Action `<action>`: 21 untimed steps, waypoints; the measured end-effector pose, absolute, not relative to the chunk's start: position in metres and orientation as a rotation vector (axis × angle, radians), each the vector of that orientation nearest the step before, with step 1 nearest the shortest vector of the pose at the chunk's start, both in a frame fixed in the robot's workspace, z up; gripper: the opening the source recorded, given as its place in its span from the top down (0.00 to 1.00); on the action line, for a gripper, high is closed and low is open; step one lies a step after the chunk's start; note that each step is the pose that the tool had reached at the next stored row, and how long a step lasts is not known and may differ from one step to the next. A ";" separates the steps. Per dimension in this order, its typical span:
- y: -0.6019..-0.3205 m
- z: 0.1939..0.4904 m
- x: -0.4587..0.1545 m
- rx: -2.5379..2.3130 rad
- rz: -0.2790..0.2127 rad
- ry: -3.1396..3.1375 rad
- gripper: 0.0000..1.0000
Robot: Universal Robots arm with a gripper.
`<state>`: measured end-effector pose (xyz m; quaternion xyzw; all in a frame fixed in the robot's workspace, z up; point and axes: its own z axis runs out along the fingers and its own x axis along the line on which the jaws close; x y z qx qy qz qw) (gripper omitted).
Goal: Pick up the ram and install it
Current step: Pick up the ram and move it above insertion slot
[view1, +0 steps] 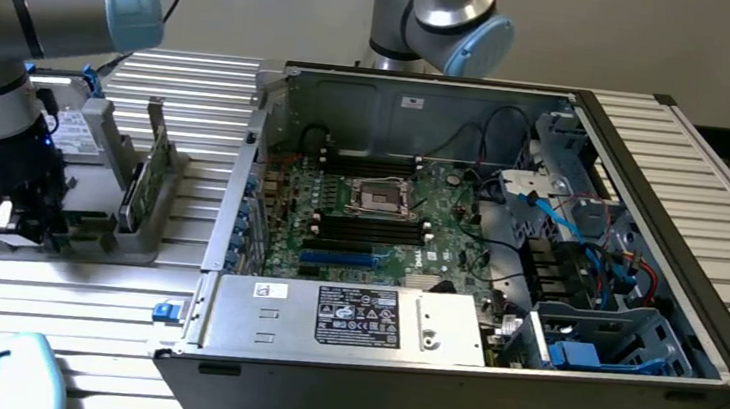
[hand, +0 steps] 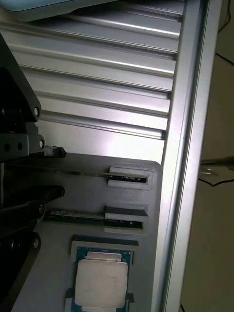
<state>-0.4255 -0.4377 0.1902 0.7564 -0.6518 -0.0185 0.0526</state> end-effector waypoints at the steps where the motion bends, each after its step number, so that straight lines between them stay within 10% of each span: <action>1: -0.438 0.190 -0.426 2.300 -0.056 -1.981 0.64; 21: -0.438 0.190 -0.426 2.297 -0.051 -1.979 0.86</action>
